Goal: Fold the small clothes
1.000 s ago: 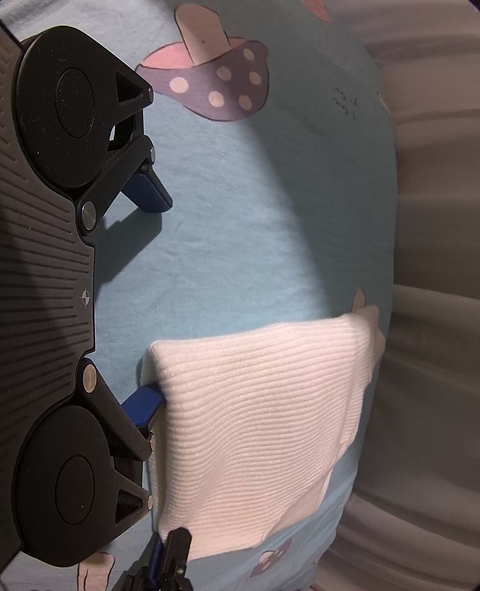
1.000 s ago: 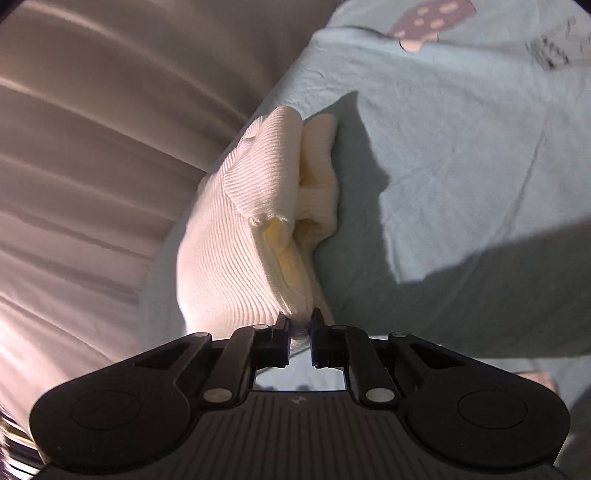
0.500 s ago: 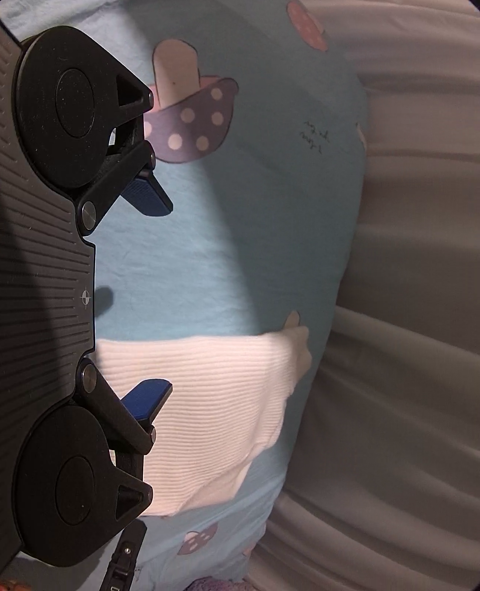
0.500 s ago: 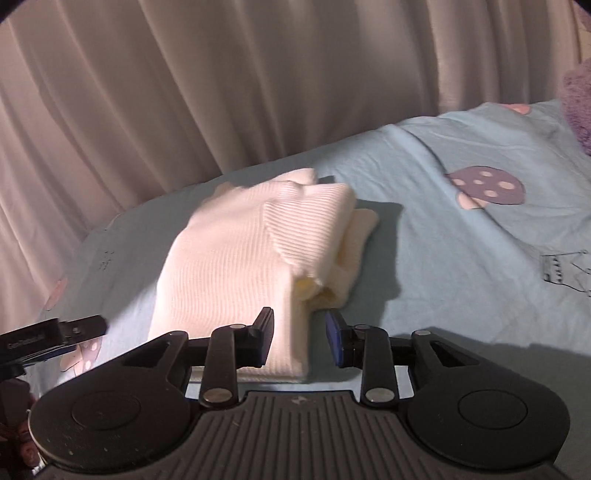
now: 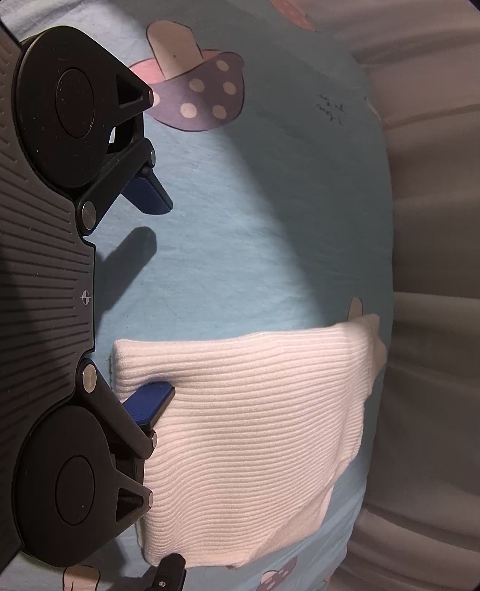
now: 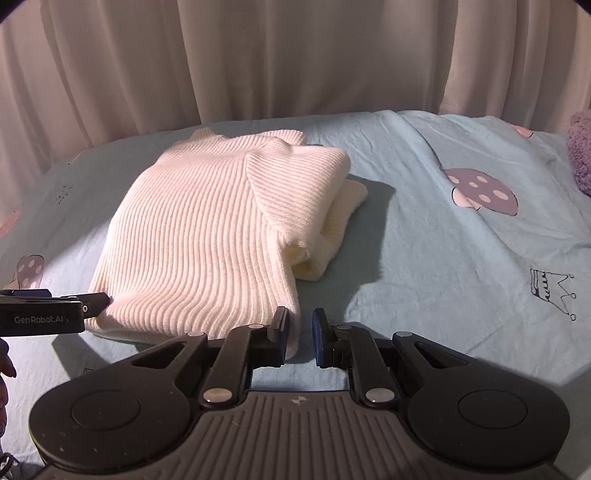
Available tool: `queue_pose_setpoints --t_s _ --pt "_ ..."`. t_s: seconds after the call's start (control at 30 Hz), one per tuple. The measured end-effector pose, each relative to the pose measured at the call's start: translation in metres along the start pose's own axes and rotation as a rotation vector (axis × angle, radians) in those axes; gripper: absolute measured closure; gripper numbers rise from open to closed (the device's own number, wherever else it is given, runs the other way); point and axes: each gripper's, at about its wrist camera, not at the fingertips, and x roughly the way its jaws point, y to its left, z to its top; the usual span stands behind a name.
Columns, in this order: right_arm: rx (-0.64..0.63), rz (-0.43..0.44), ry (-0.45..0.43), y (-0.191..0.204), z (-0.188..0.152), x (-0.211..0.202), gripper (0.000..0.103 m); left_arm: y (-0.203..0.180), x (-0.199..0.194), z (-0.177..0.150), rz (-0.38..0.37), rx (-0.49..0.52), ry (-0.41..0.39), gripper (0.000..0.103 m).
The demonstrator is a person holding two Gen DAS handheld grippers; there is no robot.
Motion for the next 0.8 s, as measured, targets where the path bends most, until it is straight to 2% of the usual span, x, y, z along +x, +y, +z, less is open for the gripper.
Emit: queue_pose_setpoints --t_s 0.2,0.3,0.33,0.4,0.5,0.53,0.6,0.63,0.67,0.8 --pt "-0.063 0.024 -0.079 0.016 0.003 -0.021 0.089 0.006 -0.001 -0.002 -0.016 -0.035 0.003 0.002" --pt "-0.089 0.03 -0.007 0.021 -0.002 -0.005 0.088 0.004 -0.002 -0.004 -0.012 -0.034 -0.005 0.001" --pt "-0.11 -0.006 0.016 0.022 -0.008 0.003 0.087 0.004 -0.002 -0.005 -0.013 -0.036 -0.007 0.001" --pt "-0.121 -0.01 0.001 0.022 -0.01 0.002 0.084 0.006 -0.001 -0.006 -0.016 -0.043 -0.008 0.001" --pt "-0.121 -0.01 0.044 0.022 -0.007 -0.004 0.083 0.01 -0.004 -0.008 -0.033 -0.063 0.003 0.001" --pt "-0.113 -0.004 0.069 0.022 -0.006 -0.006 0.079 0.011 -0.006 -0.008 -0.042 -0.07 0.011 0.001" --pt "-0.085 0.048 0.127 0.02 -0.008 -0.012 0.058 0.014 -0.013 -0.009 -0.055 -0.082 0.035 0.001" --pt "-0.068 0.074 0.143 0.019 -0.009 -0.015 0.036 0.014 -0.016 -0.009 -0.055 -0.084 0.049 0.001" --pt "-0.06 0.083 0.156 0.019 -0.01 -0.017 0.02 0.014 -0.021 -0.01 -0.051 -0.085 0.06 0.001" --pt "-0.083 0.025 0.206 0.027 -0.005 -0.024 0.009 0.008 -0.034 -0.008 -0.013 -0.049 0.086 0.001"
